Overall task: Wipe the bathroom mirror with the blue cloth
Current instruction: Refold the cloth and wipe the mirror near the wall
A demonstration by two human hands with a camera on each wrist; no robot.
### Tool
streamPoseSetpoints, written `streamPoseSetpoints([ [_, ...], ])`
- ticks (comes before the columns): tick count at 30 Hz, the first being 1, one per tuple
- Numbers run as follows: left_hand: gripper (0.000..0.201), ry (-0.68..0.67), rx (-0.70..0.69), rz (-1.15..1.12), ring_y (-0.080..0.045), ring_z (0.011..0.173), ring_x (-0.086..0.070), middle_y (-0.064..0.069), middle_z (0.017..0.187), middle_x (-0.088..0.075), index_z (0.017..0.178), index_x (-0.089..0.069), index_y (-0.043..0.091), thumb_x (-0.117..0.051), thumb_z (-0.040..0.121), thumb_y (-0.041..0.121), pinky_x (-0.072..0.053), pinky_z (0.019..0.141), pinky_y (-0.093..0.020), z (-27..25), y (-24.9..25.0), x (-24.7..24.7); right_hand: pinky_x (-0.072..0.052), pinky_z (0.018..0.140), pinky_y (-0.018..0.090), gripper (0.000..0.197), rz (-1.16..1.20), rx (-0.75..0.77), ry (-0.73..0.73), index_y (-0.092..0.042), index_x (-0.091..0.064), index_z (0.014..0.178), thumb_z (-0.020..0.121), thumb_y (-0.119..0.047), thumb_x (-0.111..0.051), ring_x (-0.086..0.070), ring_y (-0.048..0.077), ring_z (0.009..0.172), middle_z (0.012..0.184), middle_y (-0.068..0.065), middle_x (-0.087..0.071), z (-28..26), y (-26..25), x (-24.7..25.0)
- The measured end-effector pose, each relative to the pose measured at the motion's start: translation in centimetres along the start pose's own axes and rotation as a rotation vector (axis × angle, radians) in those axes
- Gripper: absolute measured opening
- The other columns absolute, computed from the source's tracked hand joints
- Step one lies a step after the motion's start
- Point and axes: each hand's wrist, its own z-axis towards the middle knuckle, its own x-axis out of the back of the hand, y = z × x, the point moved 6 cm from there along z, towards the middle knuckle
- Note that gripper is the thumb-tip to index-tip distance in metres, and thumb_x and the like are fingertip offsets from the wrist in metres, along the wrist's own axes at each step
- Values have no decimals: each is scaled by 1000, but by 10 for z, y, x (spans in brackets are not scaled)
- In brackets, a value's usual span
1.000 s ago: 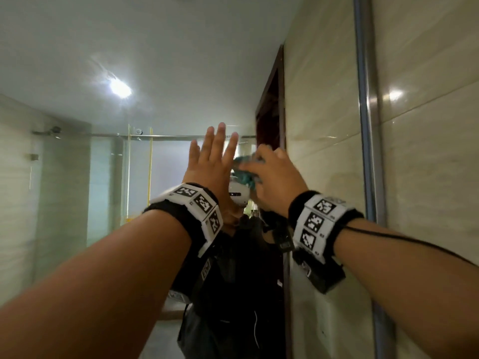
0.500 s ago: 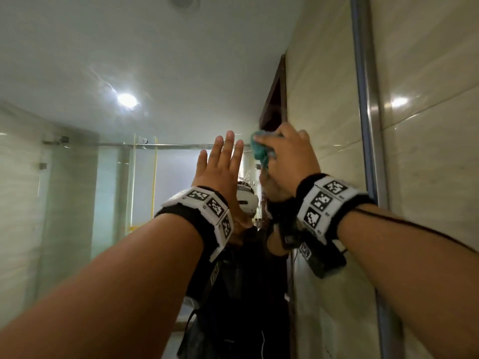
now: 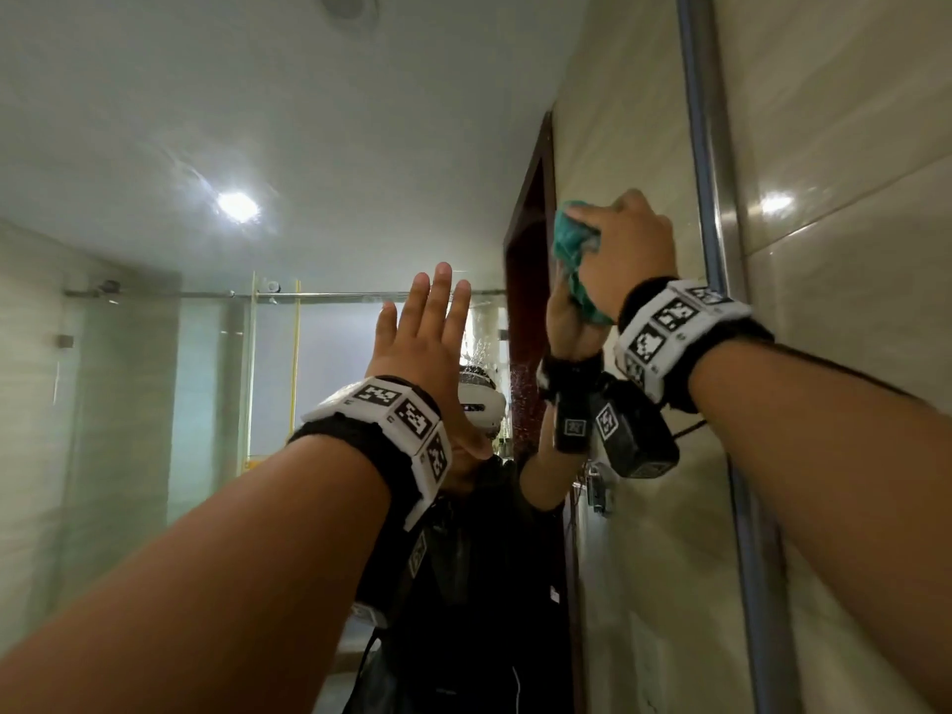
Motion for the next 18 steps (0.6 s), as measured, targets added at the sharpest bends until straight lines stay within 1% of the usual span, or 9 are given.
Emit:
streamPoseSetpoints([
  [2, 159, 4, -1, -8, -27, 136, 35, -8, 144, 44, 134, 41, 11, -65, 42, 85, 10, 115, -48, 1, -1, 0, -36, 97, 31, 49, -50, -23, 19, -29, -51, 131, 88, -5, -51, -39, 30, 111, 119, 6, -42, -3, 2, -1],
  [4, 160, 1, 5, -10, -27, 136, 35, -8, 144, 44, 133, 42, 12, -65, 41, 86, 11, 114, -47, 1, -1, 0, -34, 100, 30, 52, 0, 18, 12, -31, -50, 129, 86, -2, -53, -36, 25, 114, 124, 2, -42, -26, -9, -15],
  [8, 161, -7, 16, -3, -28, 136, 34, -10, 144, 44, 133, 42, 11, -64, 39, 87, 10, 114, -47, 1, 0, 1, -32, 99, 26, 59, -98, 318, -19, -40, -44, 131, 82, -11, -61, -33, 17, 108, 126, -5, -40, -78, -31, -44],
  [9, 162, -4, 16, -5, -28, 136, 33, -10, 144, 44, 133, 42, 11, -64, 38, 87, 10, 113, -47, 1, 0, 1, -33, 98, 27, 55, -74, 312, 0, -40, -48, 128, 83, -10, -59, -34, 15, 103, 120, -5, -42, -72, -26, -39],
  [11, 163, 1, 18, -10, -27, 137, 33, -9, 144, 43, 133, 42, 11, -65, 37, 87, 11, 112, -46, 0, 1, 2, -41, 96, 34, 45, 5, 163, 75, -33, -57, 119, 85, -4, -53, -39, 18, 100, 111, 0, -44, -42, -1, -19],
  [12, 162, 2, 15, -14, -27, 137, 33, -8, 145, 43, 134, 41, 11, -66, 37, 86, 11, 112, -46, 0, 1, 2, -42, 96, 37, 45, 22, 70, 82, -30, -58, 120, 86, -2, -50, -44, 24, 103, 113, 4, -45, -25, 15, -7],
  [14, 162, 6, 6, -21, -27, 137, 33, -8, 145, 43, 134, 41, 12, -66, 37, 86, 12, 112, -46, 0, 1, 2, -40, 98, 37, 50, -26, -54, 68, -28, -55, 128, 86, -2, -47, -47, 34, 110, 123, 12, -45, -5, 40, 11],
  [16, 163, 16, 6, -21, -26, 137, 32, -8, 145, 43, 134, 41, 12, -65, 36, 87, 11, 112, -46, 1, 0, 1, -38, 100, 35, 51, -24, -102, 89, -28, -53, 130, 86, -2, -47, -44, 35, 114, 126, 12, -43, -7, 46, 14],
  [18, 164, 22, 12, -21, -26, 138, 31, -7, 145, 42, 134, 41, 12, -65, 35, 88, 11, 112, -46, 1, 0, 1, -37, 102, 34, 52, 10, -78, 66, -30, -52, 130, 87, -2, -48, -40, 29, 115, 126, 8, -42, -28, 35, 2],
])
